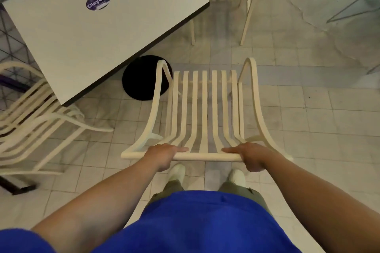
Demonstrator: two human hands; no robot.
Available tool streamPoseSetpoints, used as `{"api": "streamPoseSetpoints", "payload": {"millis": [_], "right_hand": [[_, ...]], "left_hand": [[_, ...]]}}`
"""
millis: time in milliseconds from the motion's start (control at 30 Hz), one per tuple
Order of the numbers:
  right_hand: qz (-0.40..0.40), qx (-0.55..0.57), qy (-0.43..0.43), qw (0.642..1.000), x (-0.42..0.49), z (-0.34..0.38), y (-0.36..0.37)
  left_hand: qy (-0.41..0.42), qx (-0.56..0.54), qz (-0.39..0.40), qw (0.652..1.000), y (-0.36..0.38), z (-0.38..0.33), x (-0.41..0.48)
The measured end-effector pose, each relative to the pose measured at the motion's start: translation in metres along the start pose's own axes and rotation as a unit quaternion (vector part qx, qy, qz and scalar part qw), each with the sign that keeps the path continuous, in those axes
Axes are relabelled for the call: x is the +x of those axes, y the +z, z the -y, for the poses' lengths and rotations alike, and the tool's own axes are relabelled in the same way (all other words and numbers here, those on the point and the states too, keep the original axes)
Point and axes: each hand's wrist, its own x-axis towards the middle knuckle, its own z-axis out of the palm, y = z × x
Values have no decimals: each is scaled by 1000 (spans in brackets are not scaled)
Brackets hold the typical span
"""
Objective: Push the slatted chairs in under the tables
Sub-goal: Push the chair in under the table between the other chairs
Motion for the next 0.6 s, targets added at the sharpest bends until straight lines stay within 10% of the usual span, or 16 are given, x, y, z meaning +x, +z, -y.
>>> {"api": "streamPoseSetpoints", "payload": {"millis": [600], "right_hand": [[5, -88, -48, 995, 7, -48, -29]], "left_hand": [[-64, -78, -16, 995, 11, -52, 0]]}}
